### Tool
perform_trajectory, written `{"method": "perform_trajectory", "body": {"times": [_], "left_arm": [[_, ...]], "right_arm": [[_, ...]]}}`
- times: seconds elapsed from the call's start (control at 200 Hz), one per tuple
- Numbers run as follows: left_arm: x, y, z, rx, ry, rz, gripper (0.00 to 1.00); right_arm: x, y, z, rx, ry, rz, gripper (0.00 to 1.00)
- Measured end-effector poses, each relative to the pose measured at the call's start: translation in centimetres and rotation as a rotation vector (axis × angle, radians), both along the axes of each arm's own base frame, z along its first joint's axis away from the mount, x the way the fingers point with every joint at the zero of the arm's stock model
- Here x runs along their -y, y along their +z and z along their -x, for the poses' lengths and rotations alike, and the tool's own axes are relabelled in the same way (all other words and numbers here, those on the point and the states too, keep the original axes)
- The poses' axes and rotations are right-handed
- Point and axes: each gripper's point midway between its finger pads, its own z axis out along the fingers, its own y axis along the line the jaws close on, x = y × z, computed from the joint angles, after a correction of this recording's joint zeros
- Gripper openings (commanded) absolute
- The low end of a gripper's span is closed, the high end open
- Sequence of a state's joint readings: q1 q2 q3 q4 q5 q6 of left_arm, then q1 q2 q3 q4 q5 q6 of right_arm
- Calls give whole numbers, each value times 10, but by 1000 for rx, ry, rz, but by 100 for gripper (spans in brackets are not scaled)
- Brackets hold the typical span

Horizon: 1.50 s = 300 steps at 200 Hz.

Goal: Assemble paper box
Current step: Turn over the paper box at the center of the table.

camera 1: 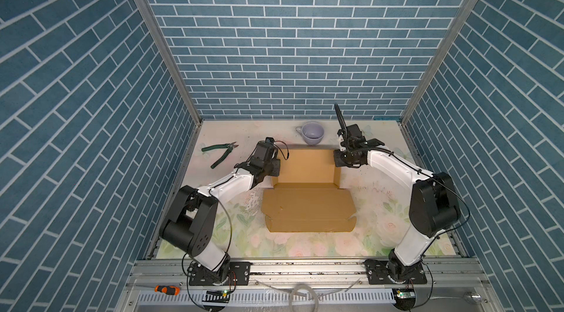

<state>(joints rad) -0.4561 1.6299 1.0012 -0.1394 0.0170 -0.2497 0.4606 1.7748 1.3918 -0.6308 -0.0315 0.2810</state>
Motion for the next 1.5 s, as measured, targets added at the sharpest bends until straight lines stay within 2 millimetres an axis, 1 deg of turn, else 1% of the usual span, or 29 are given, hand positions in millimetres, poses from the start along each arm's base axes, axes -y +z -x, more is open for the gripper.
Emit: {"method": "perform_trajectory", "body": {"times": [0.08, 0.16, 0.255, 0.325, 0.455, 0.71, 0.775, 0.865, 0.985, 1.05, 1.125, 1.225, 1.255, 1.275, 1.365, 1.4, 1.445, 1.5], "left_arm": [[6, -19, 8, -106, -28, 7, 0], [11, -23, 12, -162, -51, 16, 0], [15, -28, 15, -222, -66, 16, 0], [17, -31, 16, -259, -71, 11, 0], [18, -38, 18, -310, -68, 2, 0], [17, -51, 37, -409, -53, 25, 0], [16, -53, 40, -427, -53, 33, 0], [17, -55, 42, -440, -57, 43, 0], [18, -58, 45, -455, -60, 51, 0], [18, -60, 48, -464, -62, 55, 0], [18, -62, 50, -471, -62, 60, 0], [18, -64, 52, -479, -57, 63, 0], [18, -64, 52, -480, -56, 64, 0], [18, -64, 52, -480, -55, 65, 0], [18, -65, 52, -481, -52, 66, 0], [18, -65, 52, -483, -51, 67, 0], [18, -65, 52, -482, -50, 68, 0], [17, -64, 52, -481, -48, 68, 0]], "right_arm": [[6, -12, 14, -95, -9, 30, 0], [13, -20, 28, -169, -32, 50, 0], [17, -25, 38, -217, -54, 65, 0], [19, -31, 41, -246, -71, 75, 4], [20, -39, 42, -269, -89, 82, 12], [17, -54, 45, -282, -85, 82, 29], [16, -60, 49, -290, -84, 81, 32], [14, -68, 55, -304, -83, 79, 39], [12, -77, 65, -325, -76, 73, 46], [11, -81, 72, -341, -72, 67, 51], [10, -80, 78, -352, -69, 55, 53], [9, -76, 81, -348, -64, 41, 52], [9, -75, 81, -347, -63, 38, 51], [9, -75, 82, -347, -63, 38, 48], [14, -78, 83, -347, -69, 59, 23], [17, -79, 84, -349, -75, 74, 16], [23, -80, 85, -348, -92, 99, 13], [25, -80, 84, -337, -95, 121, 12]]}}
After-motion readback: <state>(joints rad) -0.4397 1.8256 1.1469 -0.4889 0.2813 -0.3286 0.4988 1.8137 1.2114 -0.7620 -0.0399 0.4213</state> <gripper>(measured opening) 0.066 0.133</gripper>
